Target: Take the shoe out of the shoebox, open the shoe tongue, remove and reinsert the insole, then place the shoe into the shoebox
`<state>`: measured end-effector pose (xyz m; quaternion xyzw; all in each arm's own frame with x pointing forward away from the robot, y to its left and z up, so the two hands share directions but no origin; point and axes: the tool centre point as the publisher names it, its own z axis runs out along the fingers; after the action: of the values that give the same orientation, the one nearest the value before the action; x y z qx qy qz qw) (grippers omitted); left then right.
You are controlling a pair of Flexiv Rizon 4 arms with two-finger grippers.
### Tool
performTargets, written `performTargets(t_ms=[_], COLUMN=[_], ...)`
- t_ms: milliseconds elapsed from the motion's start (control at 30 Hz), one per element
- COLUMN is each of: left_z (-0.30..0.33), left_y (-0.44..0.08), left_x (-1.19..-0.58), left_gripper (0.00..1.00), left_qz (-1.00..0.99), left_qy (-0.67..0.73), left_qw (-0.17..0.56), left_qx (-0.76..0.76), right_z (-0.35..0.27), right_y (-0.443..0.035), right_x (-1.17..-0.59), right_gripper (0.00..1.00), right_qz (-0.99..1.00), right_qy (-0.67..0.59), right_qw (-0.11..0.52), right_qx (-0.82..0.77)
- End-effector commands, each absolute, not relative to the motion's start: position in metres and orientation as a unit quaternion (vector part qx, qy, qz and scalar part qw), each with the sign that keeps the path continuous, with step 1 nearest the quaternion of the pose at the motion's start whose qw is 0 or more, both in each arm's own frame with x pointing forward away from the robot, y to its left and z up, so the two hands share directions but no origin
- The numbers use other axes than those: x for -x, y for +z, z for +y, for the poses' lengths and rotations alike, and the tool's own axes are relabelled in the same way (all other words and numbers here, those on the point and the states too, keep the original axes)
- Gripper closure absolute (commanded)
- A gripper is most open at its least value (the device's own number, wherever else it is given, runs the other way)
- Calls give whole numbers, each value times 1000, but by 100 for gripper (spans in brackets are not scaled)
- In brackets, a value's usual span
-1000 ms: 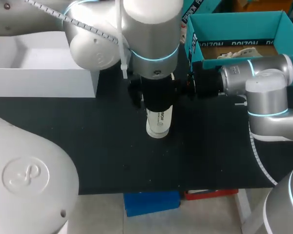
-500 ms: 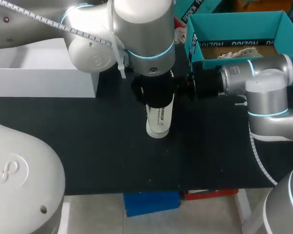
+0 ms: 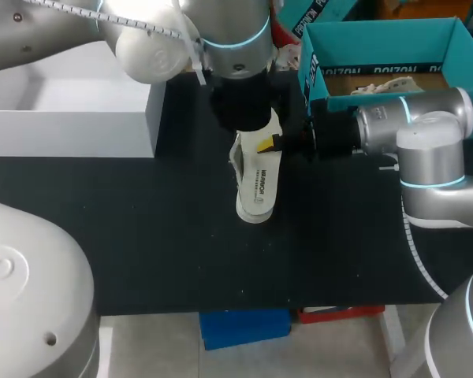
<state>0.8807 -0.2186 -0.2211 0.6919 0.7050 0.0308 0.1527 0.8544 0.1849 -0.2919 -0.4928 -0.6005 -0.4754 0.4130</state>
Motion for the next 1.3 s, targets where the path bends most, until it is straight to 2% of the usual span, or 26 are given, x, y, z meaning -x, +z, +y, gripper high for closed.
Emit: performTargets(t_ms=[33,700,1000,1300], left_z=[-222,-219,-213,-204], left_y=[-223,-226,-225,-233], left_x=[-909,-959,-933,-872], left_gripper=[0,0,0,0], left_qz=[705,714,715,713], left_qy=[21,19,23,35], left_qw=[140,144,139,128], left_qx=[-695,-685,-685,-688], right_z=[186,186,186,186], right_y=[-293,-293,-293,-293], right_x=[-855,-855,-855,-855], right_gripper=[100,100,100,100], right_qz=[-601,-601,-601,-601], right_qy=[-475,-475,-475,-475], right_qw=[413,413,413,413], right_qx=[493,493,493,493])
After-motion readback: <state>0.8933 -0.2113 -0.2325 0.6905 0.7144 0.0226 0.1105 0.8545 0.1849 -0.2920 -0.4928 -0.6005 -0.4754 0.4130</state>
